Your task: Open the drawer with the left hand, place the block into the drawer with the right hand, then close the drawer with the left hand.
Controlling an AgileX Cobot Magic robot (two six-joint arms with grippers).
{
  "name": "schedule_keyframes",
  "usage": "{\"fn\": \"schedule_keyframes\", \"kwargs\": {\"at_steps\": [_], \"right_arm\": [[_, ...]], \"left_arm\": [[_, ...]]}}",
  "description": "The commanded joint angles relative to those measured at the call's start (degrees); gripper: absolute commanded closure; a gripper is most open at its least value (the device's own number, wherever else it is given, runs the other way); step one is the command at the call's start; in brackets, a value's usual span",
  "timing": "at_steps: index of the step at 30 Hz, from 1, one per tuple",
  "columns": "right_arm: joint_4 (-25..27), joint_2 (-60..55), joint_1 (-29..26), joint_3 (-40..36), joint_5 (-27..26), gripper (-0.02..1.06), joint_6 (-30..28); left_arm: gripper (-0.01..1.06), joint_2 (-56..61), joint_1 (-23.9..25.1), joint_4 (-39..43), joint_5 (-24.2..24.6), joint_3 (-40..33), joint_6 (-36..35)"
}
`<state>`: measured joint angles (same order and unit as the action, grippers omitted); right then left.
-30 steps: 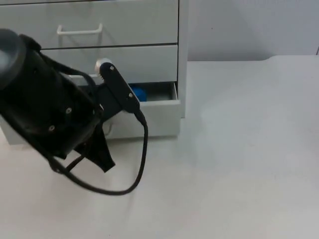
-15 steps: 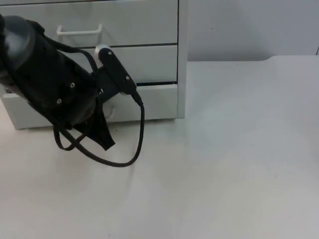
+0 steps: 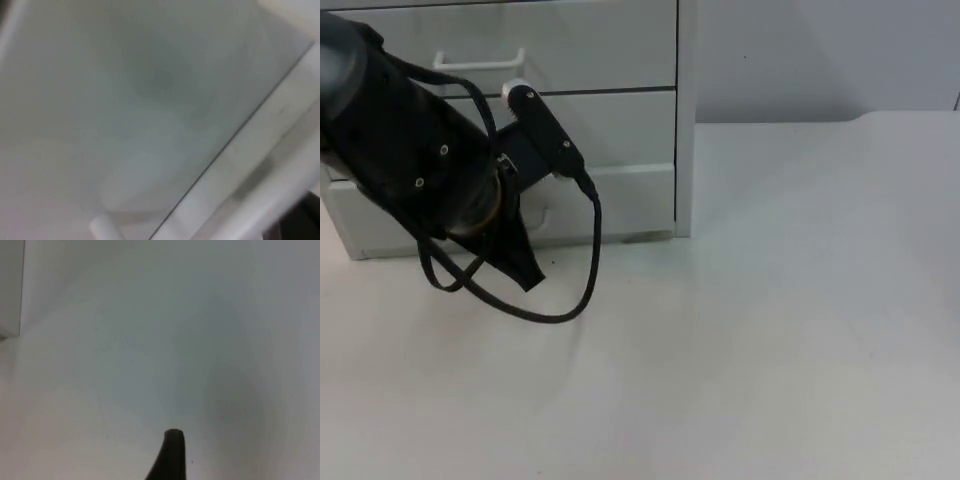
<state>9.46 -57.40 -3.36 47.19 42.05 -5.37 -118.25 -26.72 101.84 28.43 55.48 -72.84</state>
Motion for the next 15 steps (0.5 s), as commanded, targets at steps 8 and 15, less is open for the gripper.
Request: {"fn": "schedule_keyframes", "kwargs": {"at_steps": [8,15], "right_arm": [[-0.2,0.1,0.1,-0.4,-1.4,0.33,-0.2],[-0.2,0.1,0.1,-0.4,-1.4,0.33,-0.2]], "left_arm": [[1.05,9.4,-9.9,-14.0,1.2,-15.3,-1.2],[1.05,22.3,-17.8,-37.1,-4.7,-18.8,9.2]]}}
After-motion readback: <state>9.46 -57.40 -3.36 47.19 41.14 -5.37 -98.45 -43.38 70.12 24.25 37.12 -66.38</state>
